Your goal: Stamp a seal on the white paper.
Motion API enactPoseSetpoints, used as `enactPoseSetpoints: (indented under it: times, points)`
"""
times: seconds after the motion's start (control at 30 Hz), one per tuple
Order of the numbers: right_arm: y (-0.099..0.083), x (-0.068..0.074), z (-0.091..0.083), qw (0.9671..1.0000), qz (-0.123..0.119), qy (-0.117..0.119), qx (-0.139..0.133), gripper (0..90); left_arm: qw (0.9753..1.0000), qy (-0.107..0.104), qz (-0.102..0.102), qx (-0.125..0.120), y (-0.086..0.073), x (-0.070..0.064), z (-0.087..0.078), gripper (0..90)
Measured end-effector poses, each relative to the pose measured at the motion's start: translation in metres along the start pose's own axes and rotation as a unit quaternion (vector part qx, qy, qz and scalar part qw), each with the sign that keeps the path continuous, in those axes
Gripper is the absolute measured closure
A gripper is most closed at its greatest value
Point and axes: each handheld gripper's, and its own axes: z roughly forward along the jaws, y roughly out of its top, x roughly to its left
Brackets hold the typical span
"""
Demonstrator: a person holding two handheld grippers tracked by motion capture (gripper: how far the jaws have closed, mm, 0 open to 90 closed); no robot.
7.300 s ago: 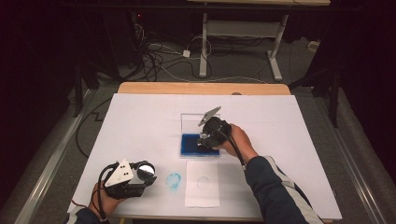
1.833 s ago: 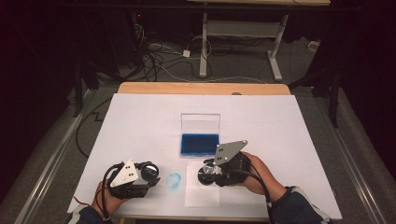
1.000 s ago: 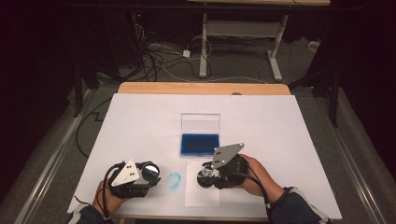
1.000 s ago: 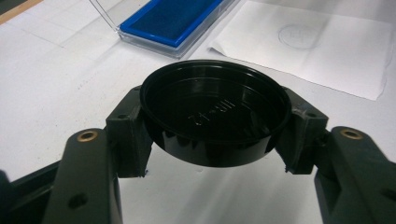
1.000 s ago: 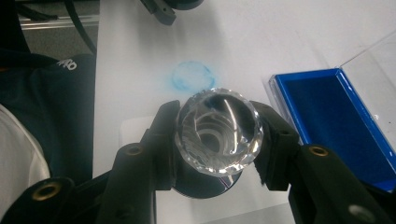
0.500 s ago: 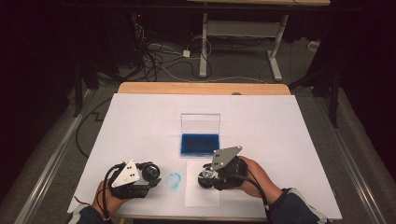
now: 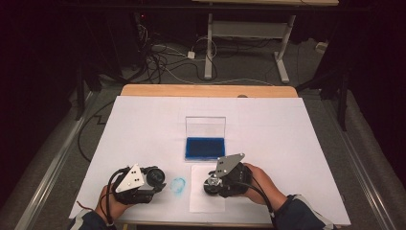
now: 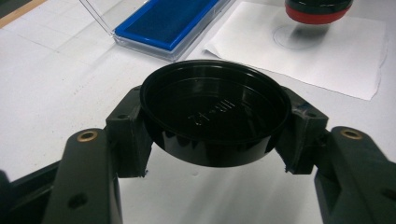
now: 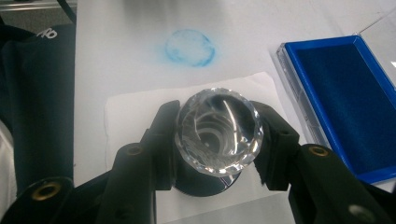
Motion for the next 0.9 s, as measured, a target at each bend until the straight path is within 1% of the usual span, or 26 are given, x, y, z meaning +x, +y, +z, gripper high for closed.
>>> enactPoseSetpoints:
  times: [0.03,0.2,0.23,0.27,0.33,0.4,0.47,0.53,0.7,0.77,0.9]
  points:
    - [-0.001,-0.001,0.001,1.0,0.004,0.002,-0.002,56.4,1.0,0.0,0.0,0.0,0.0,0.0,0.0,36.2]
    - [-0.001,-0.003,0.008,1.0,0.003,-0.004,0.0,56.4,1.0,0.002,0.0,-0.001,0.0,0.0,0.0,36.2]
    - [-0.001,-0.003,0.009,1.0,0.001,-0.004,-0.002,56.4,1.0,0.003,0.0,-0.001,0.0,0.0,0.0,36.2]
    - [-0.001,-0.003,0.01,1.0,0.006,-0.005,-0.002,56.4,1.0,0.003,0.0,-0.001,0.0,0.0,0.0,36.2]
    - [-0.001,-0.003,0.012,1.0,0.003,-0.004,-0.001,56.4,1.0,0.002,0.0,0.0,0.0,0.0,0.0,36.2]
    - [-0.001,-0.004,0.014,1.0,0.006,-0.002,0.0,56.4,1.0,0.002,0.0,0.001,0.0,0.0,0.0,36.2]
    - [-0.002,-0.005,0.016,0.9999,0.012,-0.005,-0.001,56.4,1.0,0.003,0.0,0.001,0.0,0.0,0.0,36.2]
    - [-0.003,-0.006,0.017,0.9999,0.013,-0.003,0.001,56.4,1.0,0.004,0.0,0.0,0.0,0.0,-0.001,36.2]
    - [-0.002,-0.005,0.02,0.9998,0.016,-0.006,0.004,56.4,1.0,0.004,0.0,0.001,0.0,0.0,0.0,36.2]
    - [-0.002,-0.005,0.021,0.9999,0.013,-0.002,0.006,56.4,1.0,0.004,0.0,0.001,0.0,0.0,0.0,36.2]
    - [-0.003,-0.004,0.023,0.9999,0.011,-0.005,0.012,56.4,1.0,0.005,0.0,0.0,0.0,0.0,-0.001,36.2]
